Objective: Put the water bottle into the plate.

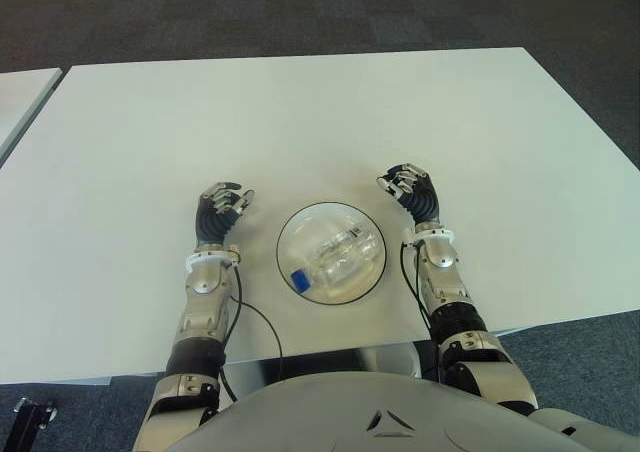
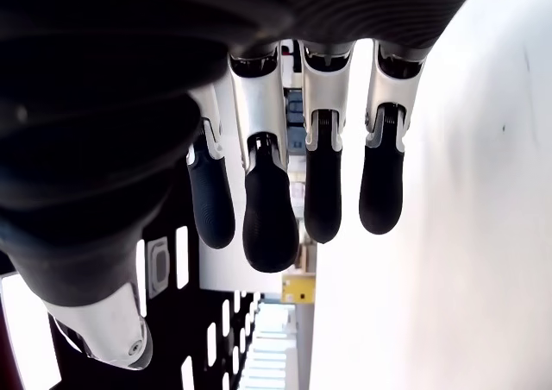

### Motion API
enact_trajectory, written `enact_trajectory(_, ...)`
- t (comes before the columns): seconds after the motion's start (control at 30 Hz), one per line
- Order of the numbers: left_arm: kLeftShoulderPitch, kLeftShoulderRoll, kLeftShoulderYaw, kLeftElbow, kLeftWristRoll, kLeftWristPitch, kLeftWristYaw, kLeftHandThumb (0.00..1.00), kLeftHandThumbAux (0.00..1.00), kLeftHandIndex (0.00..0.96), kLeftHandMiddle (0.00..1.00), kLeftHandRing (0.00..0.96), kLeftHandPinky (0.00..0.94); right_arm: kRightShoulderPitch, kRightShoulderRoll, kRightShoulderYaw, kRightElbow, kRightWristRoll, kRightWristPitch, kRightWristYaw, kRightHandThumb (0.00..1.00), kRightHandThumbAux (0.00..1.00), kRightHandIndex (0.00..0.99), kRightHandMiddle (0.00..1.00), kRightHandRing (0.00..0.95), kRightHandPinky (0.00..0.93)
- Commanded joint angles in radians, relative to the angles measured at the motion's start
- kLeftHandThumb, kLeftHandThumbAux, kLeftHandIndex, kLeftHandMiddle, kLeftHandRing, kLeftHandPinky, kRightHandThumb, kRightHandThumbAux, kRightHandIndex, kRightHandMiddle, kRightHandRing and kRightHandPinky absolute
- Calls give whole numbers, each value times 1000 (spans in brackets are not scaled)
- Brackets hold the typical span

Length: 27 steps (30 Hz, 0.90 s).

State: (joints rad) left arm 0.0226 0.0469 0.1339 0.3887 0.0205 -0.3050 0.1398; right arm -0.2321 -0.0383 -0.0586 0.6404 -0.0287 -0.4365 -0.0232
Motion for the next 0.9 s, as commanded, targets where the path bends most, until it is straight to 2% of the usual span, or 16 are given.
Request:
enact_trajectory(0.03, 12, -9, -3, -7, -2, 16, 1, 709, 714, 436, 625, 604, 586, 17, 3, 2, -3, -1, 24, -4, 708, 727, 439, 729, 726, 743)
enact_trajectory(0.9, 11, -11, 6, 9, -19, -9, -4, 710, 712, 436, 641, 619, 608, 23, 8, 1, -14, 6, 28, 1, 708, 727, 439, 725, 722, 739)
